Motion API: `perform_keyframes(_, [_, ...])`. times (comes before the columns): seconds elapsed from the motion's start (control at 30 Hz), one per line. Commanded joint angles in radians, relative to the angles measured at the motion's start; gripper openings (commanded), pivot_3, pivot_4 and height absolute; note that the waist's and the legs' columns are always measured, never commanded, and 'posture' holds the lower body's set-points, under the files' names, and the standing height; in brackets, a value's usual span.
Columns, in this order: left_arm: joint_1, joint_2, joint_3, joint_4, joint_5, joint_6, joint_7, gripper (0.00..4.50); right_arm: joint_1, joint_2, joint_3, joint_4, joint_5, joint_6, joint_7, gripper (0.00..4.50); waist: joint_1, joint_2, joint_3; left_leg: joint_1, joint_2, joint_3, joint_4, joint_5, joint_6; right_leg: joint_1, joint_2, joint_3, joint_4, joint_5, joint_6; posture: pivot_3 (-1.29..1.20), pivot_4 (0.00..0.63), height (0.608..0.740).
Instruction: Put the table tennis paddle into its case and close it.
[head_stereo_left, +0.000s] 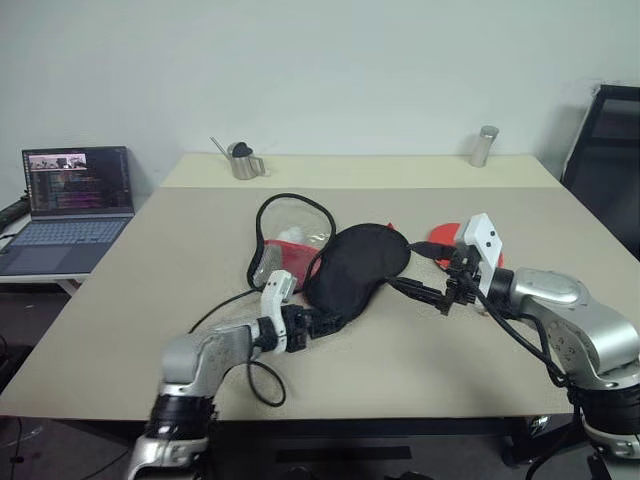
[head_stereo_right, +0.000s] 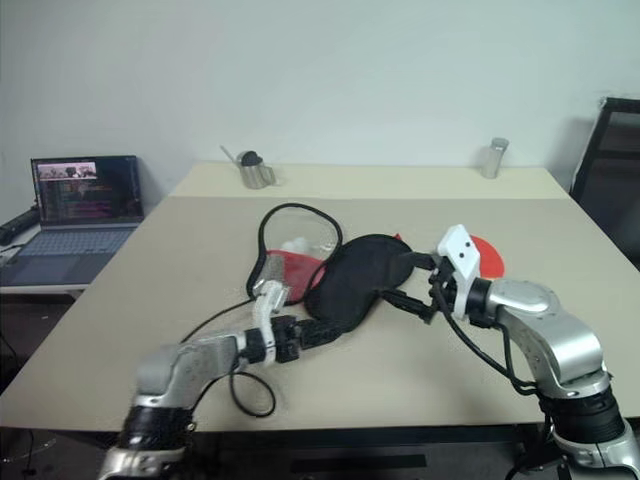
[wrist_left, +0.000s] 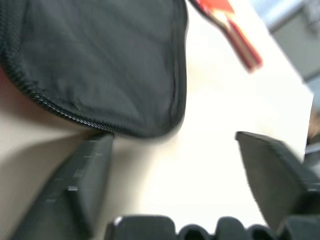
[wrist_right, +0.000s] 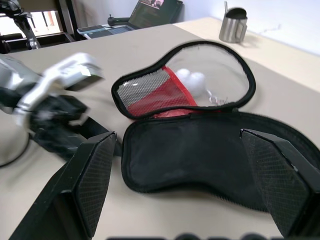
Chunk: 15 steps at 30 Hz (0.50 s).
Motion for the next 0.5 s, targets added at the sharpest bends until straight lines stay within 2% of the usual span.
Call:
perform_keyframes(0.03, [0.071, 0.071, -0.061, -0.069, 0.019, -0.031, -0.064, 4.44, -0.017, 0.007, -0.021, -0.007, 0.017, 0.027, -0.026, 4.35, 0.0, 0.0, 0.0, 0.0, 0.001, 0.0, 0.0, 0.0, 0.0, 0.0, 0.0, 0.0, 0.0, 0.0, -0.001, 0.0, 0.15, 0.74])
perform_keyframes(0.13, [0.123, 0.138, -0.082, -0.118, 0.043, -0.147, -0.141, 4.44, -0.031, 0.037, -0.016, 0.012, 0.029, 0.103, -0.076, 4.35, 0.001, 0.001, 0.0, 0.0, 0.002, 0.0, 0.0, 0.0, 0.0, -0.001, 0.0, 0.0, 0.0, 0.0, -0.002, 0.0, 0.15, 0.74])
perform_keyframes(0.27, [0.127, 0.172, 0.0, -0.13, 0.001, -0.298, -0.258, 4.44, -0.043, 0.102, -0.034, 0.025, 0.079, 0.276, -0.168, 4.35, 0.005, 0.001, 0.0, -0.001, 0.003, 0.001, -0.001, 0.0, -0.001, -0.002, 0.0, 0.0, 0.0, 0.0, -0.005, 0.0, 0.15, 0.74])
perform_keyframes(0.4, [0.075, 0.211, 0.096, -0.057, -0.03, -0.355, -0.32, 4.44, -0.045, 0.198, -0.057, 0.052, 0.093, 0.358, -0.267, 4.35, 0.008, 0.001, 0.0, -0.002, 0.003, 0.0, -0.001, 0.0, -0.001, -0.004, 0.001, -0.001, 0.0, 0.0, -0.005, 0.0, 0.15, 0.74])
perform_keyframes(0.5, [0.013, 0.242, 0.135, 0.04, 0.004, -0.425, -0.333, 4.44, -0.05, 0.269, -0.062, 0.093, 0.077, 0.367, -0.329, 4.35, 0.008, 0.001, 0.0, -0.002, 0.003, 0.001, 0.0, 0.0, -0.001, -0.004, 0.002, -0.001, 0.0, 0.0, -0.005, 0.0, 0.15, 0.74])
